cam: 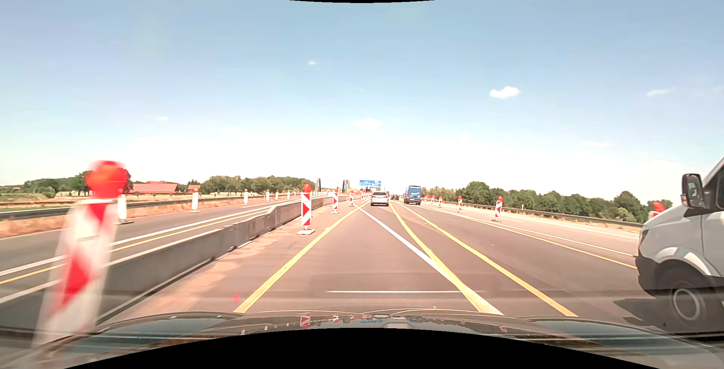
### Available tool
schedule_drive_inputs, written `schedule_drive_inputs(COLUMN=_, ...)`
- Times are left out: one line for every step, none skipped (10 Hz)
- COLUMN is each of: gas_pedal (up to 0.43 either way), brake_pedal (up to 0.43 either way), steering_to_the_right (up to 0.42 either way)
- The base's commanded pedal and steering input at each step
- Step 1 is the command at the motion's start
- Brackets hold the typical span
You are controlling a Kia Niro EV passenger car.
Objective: Follow the waypoints while adhering to traffic rules and regulations
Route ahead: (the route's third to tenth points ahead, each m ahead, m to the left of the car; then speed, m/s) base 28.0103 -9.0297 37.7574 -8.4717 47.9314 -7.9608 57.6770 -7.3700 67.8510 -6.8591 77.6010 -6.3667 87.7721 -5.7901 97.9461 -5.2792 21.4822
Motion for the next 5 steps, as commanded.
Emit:
schedule_drive_inputs(gas_pedal=0.220, brake_pedal=0.000, steering_to_the_right=0.017)
schedule_drive_inputs(gas_pedal=0.228, brake_pedal=0.000, steering_to_the_right=0.016)
schedule_drive_inputs(gas_pedal=0.240, brake_pedal=0.000, steering_to_the_right=0.015)
schedule_drive_inputs(gas_pedal=0.268, brake_pedal=0.000, steering_to_the_right=0.010)
schedule_drive_inputs(gas_pedal=0.280, brake_pedal=0.000, steering_to_the_right=0.007)
